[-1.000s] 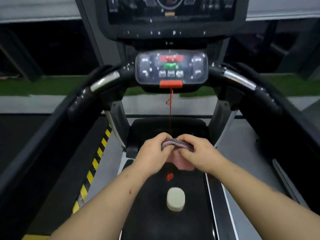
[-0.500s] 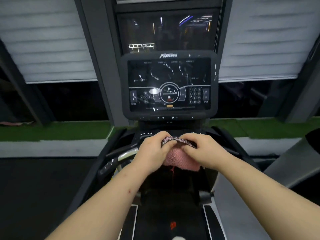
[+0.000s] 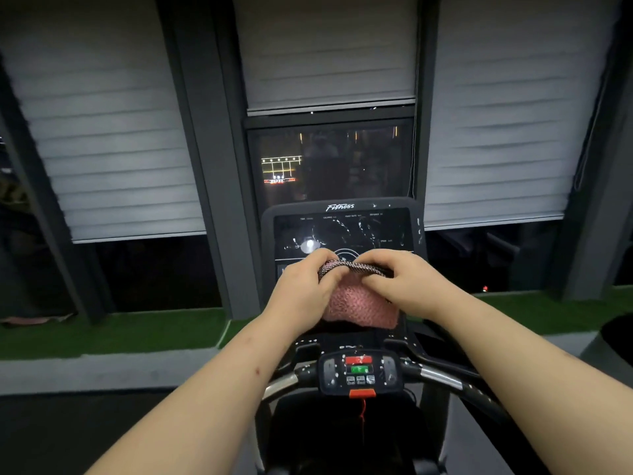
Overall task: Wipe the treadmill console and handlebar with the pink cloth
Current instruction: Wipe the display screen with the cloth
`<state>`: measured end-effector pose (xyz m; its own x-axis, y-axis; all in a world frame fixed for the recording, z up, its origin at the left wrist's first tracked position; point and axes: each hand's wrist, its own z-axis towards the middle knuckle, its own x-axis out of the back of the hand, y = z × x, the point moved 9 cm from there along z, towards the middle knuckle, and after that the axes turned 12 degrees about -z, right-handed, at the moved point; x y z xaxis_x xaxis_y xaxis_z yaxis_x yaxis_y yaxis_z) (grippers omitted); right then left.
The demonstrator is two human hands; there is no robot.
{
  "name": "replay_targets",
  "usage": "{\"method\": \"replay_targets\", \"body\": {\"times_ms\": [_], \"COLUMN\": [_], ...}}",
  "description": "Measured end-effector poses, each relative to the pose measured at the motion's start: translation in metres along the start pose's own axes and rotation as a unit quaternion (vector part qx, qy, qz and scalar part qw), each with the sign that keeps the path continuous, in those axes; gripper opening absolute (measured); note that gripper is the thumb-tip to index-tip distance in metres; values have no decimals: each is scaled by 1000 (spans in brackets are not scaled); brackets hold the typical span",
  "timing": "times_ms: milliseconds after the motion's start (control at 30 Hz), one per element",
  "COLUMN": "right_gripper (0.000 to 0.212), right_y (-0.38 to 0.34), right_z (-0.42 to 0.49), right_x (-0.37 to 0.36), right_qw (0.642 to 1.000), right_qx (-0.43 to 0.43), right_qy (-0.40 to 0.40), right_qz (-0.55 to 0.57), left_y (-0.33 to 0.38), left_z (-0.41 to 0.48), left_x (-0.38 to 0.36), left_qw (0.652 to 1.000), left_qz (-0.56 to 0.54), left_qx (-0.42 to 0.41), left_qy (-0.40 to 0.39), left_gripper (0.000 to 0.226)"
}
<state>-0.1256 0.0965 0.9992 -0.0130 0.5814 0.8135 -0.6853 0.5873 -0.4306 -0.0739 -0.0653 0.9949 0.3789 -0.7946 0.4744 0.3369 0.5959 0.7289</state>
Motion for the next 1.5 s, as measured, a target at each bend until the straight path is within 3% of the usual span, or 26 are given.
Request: {"method": "replay_targets", "body": {"times_ms": [300, 500, 633, 700, 800, 933, 1133, 1433, 1500], "right_gripper": [11, 18, 38, 27, 15, 47, 40, 30, 37], "right_y": [21, 64, 99, 113, 128, 150, 164, 206, 216], "right_z": [12, 29, 61, 77, 101, 130, 151, 155, 157], "right_x": [15, 1, -12, -12, -11, -19, -28, -21, -22], "right_qw": [998, 973, 934, 920, 921, 924, 907, 886, 879], "right_qx": [-53, -55, -55, -59, -46, -53, -50, -91, -109], "right_qy": [8, -59, -105, -122, -158, -201, -235, -215, -189], "right_qz": [34, 218, 336, 367, 353, 320, 347, 401, 424], "left_y": [4, -8, -12, -13, -19, -27, -23, -21, -22], "left_z": [21, 53, 90, 110, 139, 166, 191, 220, 226], "left_x": [1, -23, -42, -52, -66, -87, -115, -137, -139], "left_qw": [999, 997, 997, 998, 999, 999, 999, 997, 995], "left_qz": [-49, -64, -56, -44, -24, 16, 23, 74, 90], "left_qx": [6, 28, 39, 37, 39, 36, 25, -4, -26], "left_qy": [-7, -32, -33, -28, -16, -11, -16, -19, -21], "left_gripper": [15, 11, 10, 10, 11, 11, 6, 11, 17]}}
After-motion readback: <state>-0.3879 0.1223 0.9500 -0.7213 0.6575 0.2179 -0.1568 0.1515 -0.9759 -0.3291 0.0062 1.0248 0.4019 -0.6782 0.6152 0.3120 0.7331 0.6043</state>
